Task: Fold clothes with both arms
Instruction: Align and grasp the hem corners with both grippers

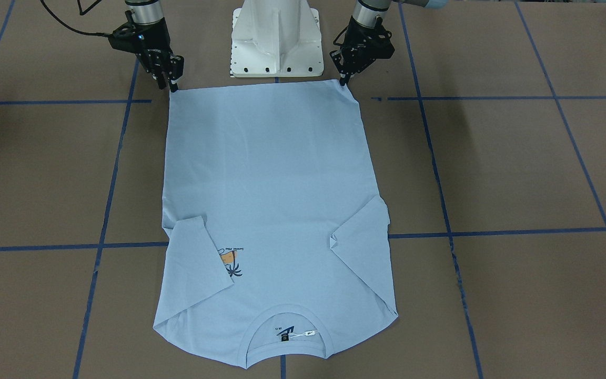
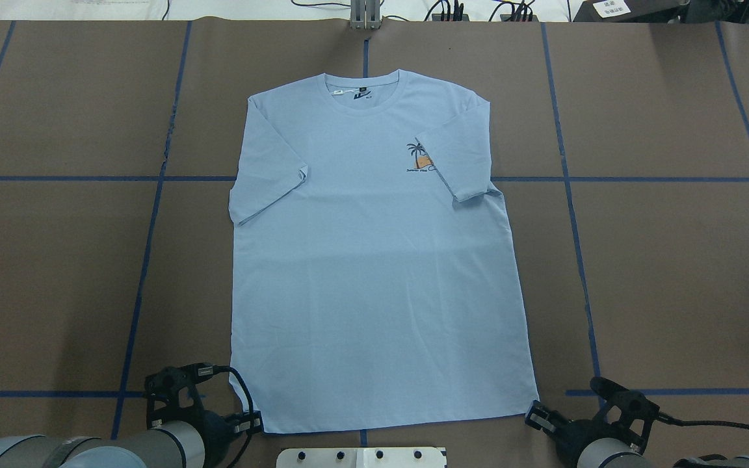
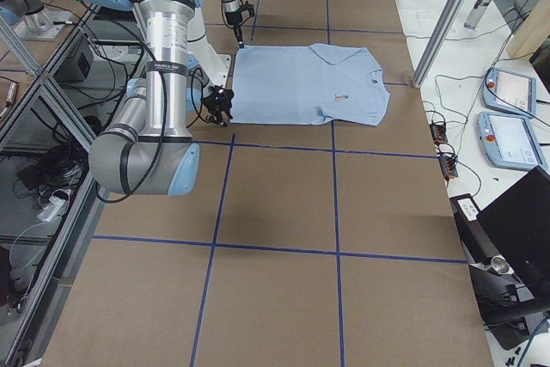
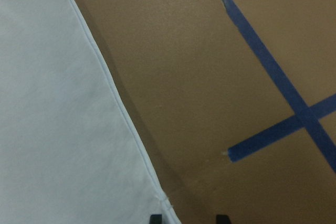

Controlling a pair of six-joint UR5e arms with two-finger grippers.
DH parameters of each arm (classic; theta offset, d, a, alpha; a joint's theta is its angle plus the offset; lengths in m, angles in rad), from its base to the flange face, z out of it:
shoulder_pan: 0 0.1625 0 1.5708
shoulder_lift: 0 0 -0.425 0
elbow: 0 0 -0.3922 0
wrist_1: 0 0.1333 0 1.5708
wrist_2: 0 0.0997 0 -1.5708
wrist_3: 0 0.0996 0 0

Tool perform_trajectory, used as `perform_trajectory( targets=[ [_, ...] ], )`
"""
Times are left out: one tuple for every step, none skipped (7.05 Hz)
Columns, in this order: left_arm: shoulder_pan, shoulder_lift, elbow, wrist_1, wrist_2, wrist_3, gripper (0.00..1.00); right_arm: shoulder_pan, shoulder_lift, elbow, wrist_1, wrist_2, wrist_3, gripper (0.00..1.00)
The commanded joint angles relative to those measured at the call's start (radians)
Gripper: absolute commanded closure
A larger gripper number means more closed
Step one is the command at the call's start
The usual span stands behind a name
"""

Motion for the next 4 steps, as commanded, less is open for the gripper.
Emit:
perform_trajectory(
  targets=[
    [-0.001,0.0,0.0,0.0,0.0,0.0,1.0,-0.001,0.02,-0.014,0.0,0.0,0.0,0.54],
    [-0.002,0.0,0.0,0.0,0.0,0.0,1.0,-0.001,0.025,-0.015,0.0,-0.002,0.0,0.57],
    [-0.002,0.0,0.0,0.0,0.0,0.0,1.0,0.001,0.032,-0.017,0.0,-0.005,0.0,0.84],
    [-0.002,-0.001,0.0,0.0,0.0,0.0,1.0,0.002,0.032,-0.015,0.0,-0.005,0.0,1.0]
  ],
)
